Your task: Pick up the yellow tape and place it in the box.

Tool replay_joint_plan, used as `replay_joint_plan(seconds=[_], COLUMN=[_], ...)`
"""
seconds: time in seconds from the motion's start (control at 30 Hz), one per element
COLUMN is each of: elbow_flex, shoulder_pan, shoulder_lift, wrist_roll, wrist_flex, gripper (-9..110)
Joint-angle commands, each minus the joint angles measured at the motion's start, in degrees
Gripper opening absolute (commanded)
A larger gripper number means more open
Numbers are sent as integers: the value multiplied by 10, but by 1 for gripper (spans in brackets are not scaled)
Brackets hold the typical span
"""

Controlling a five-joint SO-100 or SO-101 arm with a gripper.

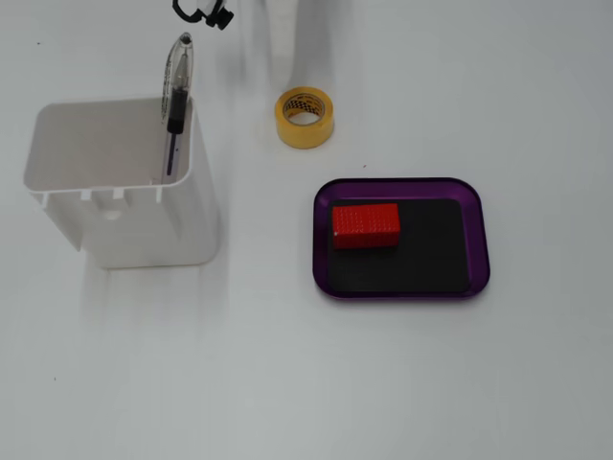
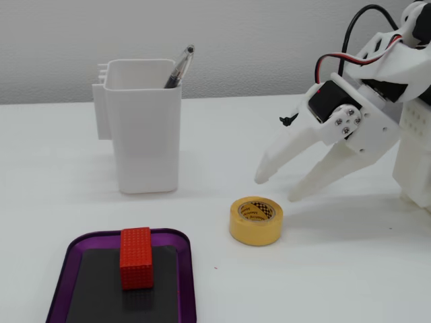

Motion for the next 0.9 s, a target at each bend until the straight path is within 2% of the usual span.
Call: replay_joint_plan(seconds=[0.0,0.4,0.6,0.87], elbow_flex=[-17,-335,-368,-359], shoulder_pan=[7,-34,-60,-54], shoulder_lift=[-51,-495,-627,-691], wrist_roll=[-16,-40,-39,-39], wrist_flex=[-4,40,20,-67], gripper=[16,16,16,16])
